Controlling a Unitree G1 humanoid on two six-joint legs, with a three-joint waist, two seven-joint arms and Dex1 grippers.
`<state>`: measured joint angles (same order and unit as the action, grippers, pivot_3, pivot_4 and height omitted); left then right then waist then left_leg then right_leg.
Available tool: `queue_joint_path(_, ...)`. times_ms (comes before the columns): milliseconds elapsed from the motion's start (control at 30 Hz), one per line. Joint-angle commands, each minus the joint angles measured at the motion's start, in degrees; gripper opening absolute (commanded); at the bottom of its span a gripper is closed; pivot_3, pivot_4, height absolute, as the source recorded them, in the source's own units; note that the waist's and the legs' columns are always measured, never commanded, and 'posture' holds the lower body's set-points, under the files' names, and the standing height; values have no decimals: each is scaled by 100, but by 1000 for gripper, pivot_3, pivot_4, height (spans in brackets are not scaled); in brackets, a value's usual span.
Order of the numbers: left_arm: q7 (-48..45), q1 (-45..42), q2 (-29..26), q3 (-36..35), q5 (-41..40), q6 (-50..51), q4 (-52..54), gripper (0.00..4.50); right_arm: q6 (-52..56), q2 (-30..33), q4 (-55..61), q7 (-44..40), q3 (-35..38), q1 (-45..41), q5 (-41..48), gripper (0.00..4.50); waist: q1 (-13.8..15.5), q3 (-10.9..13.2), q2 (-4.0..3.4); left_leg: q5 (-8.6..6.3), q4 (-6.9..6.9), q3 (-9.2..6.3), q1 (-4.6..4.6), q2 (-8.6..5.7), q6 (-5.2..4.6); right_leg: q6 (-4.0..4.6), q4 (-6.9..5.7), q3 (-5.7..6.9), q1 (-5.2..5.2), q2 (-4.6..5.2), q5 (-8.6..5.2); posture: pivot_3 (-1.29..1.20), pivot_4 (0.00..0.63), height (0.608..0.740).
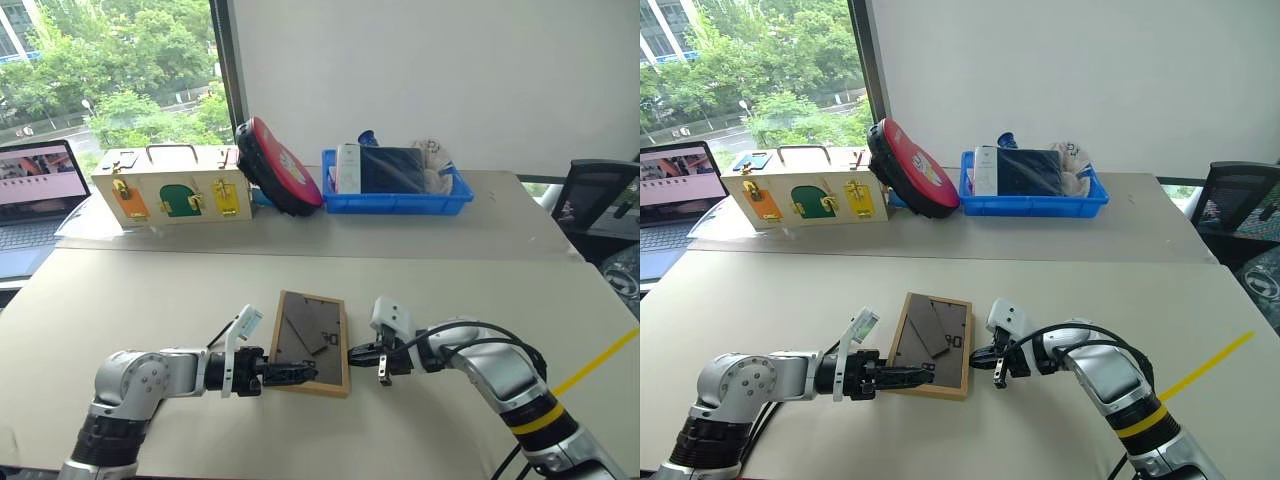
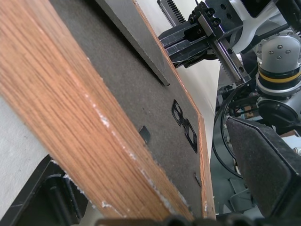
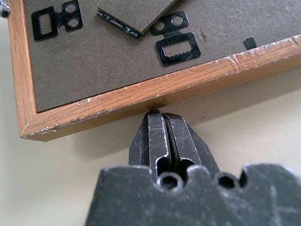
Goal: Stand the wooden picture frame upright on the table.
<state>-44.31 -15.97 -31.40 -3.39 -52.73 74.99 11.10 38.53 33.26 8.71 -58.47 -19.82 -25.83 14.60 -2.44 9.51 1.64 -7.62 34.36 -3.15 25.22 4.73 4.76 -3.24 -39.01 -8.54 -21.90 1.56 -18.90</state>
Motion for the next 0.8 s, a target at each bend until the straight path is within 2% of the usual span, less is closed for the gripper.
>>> queue_joint_path(33, -6, 76, -84, -75, -121, 109, 59, 3025, -124, 57, -36, 8, -25, 30, -99, 0, -6, 0, 0, 0, -1, 0, 1, 0, 0, 0, 0, 0, -1, 0, 0, 0, 150, 735)
queue_joint_path(67, -2, 72, -97, -112, -143, 119, 53, 2529, -135, 71, -47, 2, -14, 26, -102, 0, -8, 0, 0, 0, -3, 0, 1, 0, 0, 0, 0, 0, -3, 0, 0, 0, 150, 735)
queue_joint_path(133, 5, 52, -83, -220, -234, 146, 21, 2043, -154, 119, -58, -8, 59, -2, -103, 0, -9, 0, 0, 0, -4, 0, 1, 0, 0, 0, 0, 0, -4, 0, 0, 0, 150, 735)
queue_joint_path(167, 19, 44, -61, -268, -284, 153, 1, 1602, -161, 141, -57, -10, 97, -16, -99, 0, -9, 0, 0, 0, -4, 0, 1, 0, 0, 0, 0, 0, -4, 0, 0, 0, 150, 735)
queue_joint_path(233, 12, 43, -47, -306, -374, 145, -2, 1158, -168, 199, -25, -23, 191, -39, -61, 0, -7, 0, 0, 0, -4, 0, 1, 0, 0, 0, 0, 0, -4, 0, 0, 0, 150, 735)
queue_joint_path(367, -72, 30, -55, -441, -638, 173, 67, 1120, 197, 511, 187, -182, 835, -153, 443, 0, 0, 4, 3, 0, -3, 1, 5, -1, 0, 0, 0, -1, -6, 1, 0, 0, 150, 735)
queue_joint_path(500, -126, -85, -59, -721, -1109, 423, 141, 1120, 1249, 764, 449, -384, 1879, -517, 1657, 0, -17, 9, 6, 0, -6, 0, 15, -1, 0, 1, 0, -1, -15, 0, 0, 0, 150, 735)
queue_joint_path(533, -109, -120, -51, -752, -1191, 465, 144, 1120, 1588, 789, 546, -432, 2052, -652, 2019, 602, -30, 9, 6, 0, -8, 0, 14, 0, 0, 1, 0, -1, -16, 0, 0, 0, 150, 735)
queue_joint_path(600, -18, -214, 22, -770, -1316, 507, 152, 1120, 1994, 746, 782, -401, 2232, -892, 2506, 1049, -34, 9, 6, 0, -13, -1, 13, 0, 0, 2, 0, -1, -17, -1, 1, 0, 150, 735)
queue_joint_path(633, 70, -284, 112, -760, -1374, 515, 143, 1120, 2100, 636, 880, -274, 2259, -1024, 2649, 1465, -31, 9, 6, 0, -14, -2, 13, 0, -1, 2, 0, 0, -17, -1, 1, 0, 150, 735)
queue_joint_path(700, 213, -386, 272, -734, -1461, 550, 139, 1120, 2256, 461, 997, -33, 2261, -1194, 2815, 1968, -23, 9, 7, 0, -14, -2, 13, 0, 0, 2, 1, 0, -17, -1, 1, 0, 150, 735)
queue_joint_path(733, 302, -441, 373, -709, -1512, 567, 156, 1120, 2382, 356, 1044, 108, 2228, -1294, 2895, 2515, -18, 9, 7, 0, -14, -2, 14, 0, 0, 2, 2, 0, -16, 0, 1, 0, 150, 735)
queue_joint_path(800, 484, -539, 551, -689, -1620, 597, 182, 1120, 2520, 172, 1109, 331, 2110, -1432, 2971, 3137, -5, 9, 7, 0, -13, -2, 17, -1, 0, 2, 3, 0, -16, 0, 1, 0, 150, 735)
